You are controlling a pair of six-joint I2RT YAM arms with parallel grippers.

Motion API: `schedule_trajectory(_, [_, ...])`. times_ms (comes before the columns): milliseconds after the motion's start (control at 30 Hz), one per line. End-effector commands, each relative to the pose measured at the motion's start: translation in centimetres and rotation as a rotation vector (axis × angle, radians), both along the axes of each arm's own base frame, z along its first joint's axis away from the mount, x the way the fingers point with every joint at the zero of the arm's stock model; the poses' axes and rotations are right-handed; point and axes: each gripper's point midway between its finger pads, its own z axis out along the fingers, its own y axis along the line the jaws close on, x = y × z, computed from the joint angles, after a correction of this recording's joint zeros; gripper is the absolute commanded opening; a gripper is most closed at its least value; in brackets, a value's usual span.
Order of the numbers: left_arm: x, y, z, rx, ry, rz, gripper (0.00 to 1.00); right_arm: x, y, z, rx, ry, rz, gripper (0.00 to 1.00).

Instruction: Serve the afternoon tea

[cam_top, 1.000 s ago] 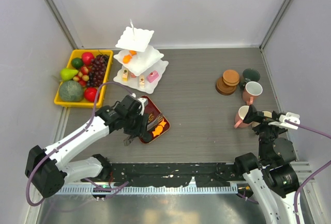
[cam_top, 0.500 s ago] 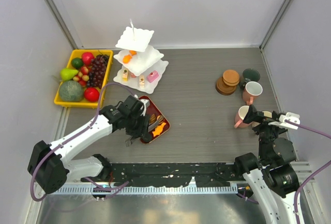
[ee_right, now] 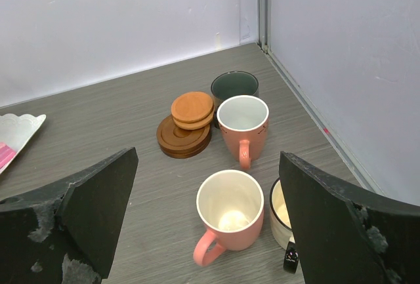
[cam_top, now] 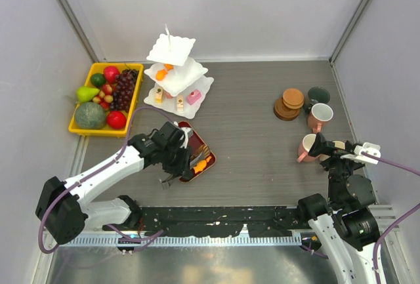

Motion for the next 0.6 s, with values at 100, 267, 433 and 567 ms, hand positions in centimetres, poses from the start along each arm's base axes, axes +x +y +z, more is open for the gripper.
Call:
schedule_trajectory(100, [1.0, -1.2, 2.6, -0.085, -0.081, 0.013, 0.31, 0.2, -0.2, 0.8, -0.002, -0.026, -0.012, 0.95])
schedule_trajectory(267, [1.8, 0.1, 4.2, -0.054, -0.152, 0.038, 0.27, 0.1, -0.2, 0.9, 0.000, -0.029, -0.013, 0.95])
schedule_trajectory(433, [3.5, 1.8, 7.1, 0.014, -0.260, 0.052, 0.26, 0.1, -0.2, 0.8, -0.003, -0.027, -0.014, 0.95])
schedule_trajectory(567, [6.5, 4.2, 10.2, 0.160, -0.403, 0.063, 0.26, 0.1, -0.2, 0.9, -0.001, -0.029, -0.015, 0.95])
